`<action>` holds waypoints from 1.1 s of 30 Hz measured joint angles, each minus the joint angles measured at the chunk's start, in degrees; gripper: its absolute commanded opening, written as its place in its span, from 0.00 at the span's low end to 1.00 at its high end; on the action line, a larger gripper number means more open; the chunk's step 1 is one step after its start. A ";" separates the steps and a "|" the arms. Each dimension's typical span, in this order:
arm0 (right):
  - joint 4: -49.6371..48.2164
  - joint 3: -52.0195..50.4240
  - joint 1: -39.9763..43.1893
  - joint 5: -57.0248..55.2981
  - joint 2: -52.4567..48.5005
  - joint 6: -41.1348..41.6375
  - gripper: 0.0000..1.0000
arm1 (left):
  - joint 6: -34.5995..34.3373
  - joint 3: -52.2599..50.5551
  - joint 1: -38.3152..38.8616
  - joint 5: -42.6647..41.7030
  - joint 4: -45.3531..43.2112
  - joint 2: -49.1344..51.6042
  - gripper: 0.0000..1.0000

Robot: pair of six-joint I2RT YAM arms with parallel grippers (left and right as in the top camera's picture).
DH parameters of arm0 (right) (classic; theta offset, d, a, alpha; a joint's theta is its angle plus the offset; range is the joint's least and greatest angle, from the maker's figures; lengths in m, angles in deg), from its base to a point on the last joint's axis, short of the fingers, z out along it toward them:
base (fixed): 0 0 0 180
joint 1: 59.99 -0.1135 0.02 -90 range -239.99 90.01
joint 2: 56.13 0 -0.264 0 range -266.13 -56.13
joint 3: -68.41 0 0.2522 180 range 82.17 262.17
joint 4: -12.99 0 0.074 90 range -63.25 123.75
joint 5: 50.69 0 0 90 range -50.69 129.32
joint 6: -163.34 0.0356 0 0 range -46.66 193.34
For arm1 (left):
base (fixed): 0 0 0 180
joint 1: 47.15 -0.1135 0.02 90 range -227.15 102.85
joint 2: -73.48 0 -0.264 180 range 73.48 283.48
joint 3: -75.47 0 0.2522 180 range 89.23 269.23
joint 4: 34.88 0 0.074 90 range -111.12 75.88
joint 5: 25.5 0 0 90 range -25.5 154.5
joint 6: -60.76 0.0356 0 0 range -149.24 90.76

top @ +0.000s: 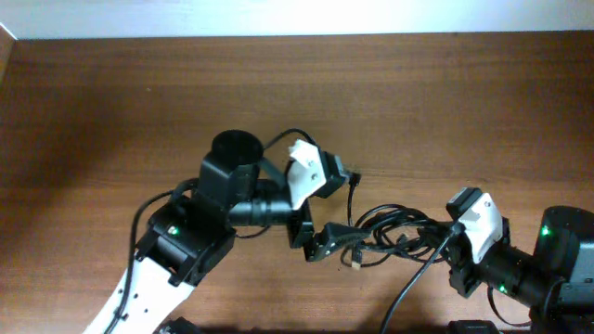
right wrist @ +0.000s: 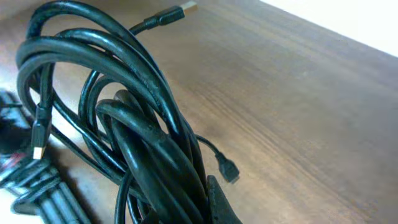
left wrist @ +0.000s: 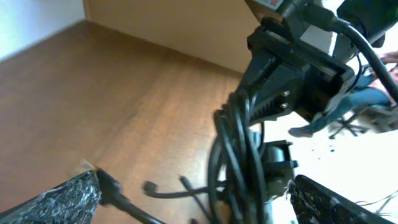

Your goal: Untangle cables

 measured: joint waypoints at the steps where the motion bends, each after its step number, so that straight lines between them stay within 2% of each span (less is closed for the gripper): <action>1: -0.55 -0.02 0.00 -0.81 0.00 -0.02 0.04 | -0.66 0.00 0.52 0.04 -0.11 0.24 0.99; 11: -4.92 0.00 0.00 -3.67 -0.07 -2.32 0.04 | -3.06 0.00 8.76 6.71 -1.81 2.27 0.99; 13: -4.92 0.00 0.00 -3.67 -0.26 -2.38 0.04 | -3.19 0.00 9.33 6.91 -1.79 3.10 0.84; 14: -4.92 -0.02 0.00 -3.67 -0.37 -2.43 0.04 | -3.52 0.00 9.44 6.93 -1.81 3.43 0.64; 17: -4.92 -0.02 0.00 -3.65 -0.59 -2.51 0.04 | -3.61 0.00 9.57 7.17 -2.21 4.61 0.21; 19: -4.90 -0.02 0.00 -3.65 -0.59 -2.54 0.04 | -3.50 0.00 9.53 7.67 -2.36 4.92 0.00; 24: -4.83 -0.02 0.00 -3.69 -0.59 -2.64 0.04 | -2.49 0.00 9.44 8.63 -2.60 5.01 0.00; 25: -4.79 0.00 0.00 -3.69 -0.59 -2.58 0.12 | -2.49 0.00 9.44 8.81 -2.62 5.01 0.00; 26: -4.76 -0.02 0.00 -3.69 -0.59 -2.56 0.26 | -2.49 0.00 9.46 9.05 -2.62 5.01 0.00; 27: -4.63 0.00 0.00 -3.65 -0.59 -2.75 0.67 | -2.49 0.00 9.51 9.51 -2.62 5.01 0.00; 28: -4.48 0.00 0.00 -3.50 -0.59 -2.38 0.99 | -2.49 0.00 9.51 10.05 -2.64 5.01 0.00; 33: -3.89 0.00 0.00 -2.82 -0.59 -1.66 0.99 | -3.54 0.00 9.88 18.34 -1.01 4.92 0.00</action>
